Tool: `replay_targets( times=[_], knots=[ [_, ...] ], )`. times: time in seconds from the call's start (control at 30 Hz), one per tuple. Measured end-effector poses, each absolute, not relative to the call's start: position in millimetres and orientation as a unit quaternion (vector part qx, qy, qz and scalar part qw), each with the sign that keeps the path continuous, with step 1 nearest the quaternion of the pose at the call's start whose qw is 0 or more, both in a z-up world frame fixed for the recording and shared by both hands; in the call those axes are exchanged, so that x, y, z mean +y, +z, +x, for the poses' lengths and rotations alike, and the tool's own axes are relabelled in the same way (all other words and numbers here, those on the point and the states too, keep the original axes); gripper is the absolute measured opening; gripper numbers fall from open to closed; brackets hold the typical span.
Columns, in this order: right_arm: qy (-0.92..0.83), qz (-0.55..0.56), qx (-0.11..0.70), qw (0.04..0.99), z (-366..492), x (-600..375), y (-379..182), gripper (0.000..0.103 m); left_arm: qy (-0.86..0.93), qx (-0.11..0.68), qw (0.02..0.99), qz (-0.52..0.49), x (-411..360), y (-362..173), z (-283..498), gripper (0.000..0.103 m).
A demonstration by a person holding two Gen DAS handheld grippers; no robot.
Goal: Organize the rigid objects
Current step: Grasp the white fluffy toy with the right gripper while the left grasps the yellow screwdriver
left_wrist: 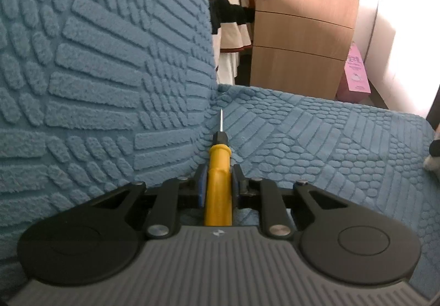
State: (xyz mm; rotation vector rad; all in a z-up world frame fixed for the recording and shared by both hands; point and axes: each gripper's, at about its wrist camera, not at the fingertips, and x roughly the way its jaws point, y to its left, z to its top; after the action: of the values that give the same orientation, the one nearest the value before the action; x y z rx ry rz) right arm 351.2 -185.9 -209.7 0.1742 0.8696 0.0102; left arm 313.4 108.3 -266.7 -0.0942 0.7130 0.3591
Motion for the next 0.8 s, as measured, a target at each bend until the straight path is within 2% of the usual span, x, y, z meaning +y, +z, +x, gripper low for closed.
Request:
replay_targets(
  times=[0.1, 0.8],
  knots=[
    [0.009, 0.079, 0.434, 0.897, 351, -187, -206, 0.029, 0.169, 0.347, 0.921, -0.053, 108, -263, 311, 0.022],
    [0.081, 0.028, 0.454, 0.887, 255, -187, -193, 0.026, 0.107, 0.369, 0.913, -0.137, 83, -241, 244, 0.021]
  ],
)
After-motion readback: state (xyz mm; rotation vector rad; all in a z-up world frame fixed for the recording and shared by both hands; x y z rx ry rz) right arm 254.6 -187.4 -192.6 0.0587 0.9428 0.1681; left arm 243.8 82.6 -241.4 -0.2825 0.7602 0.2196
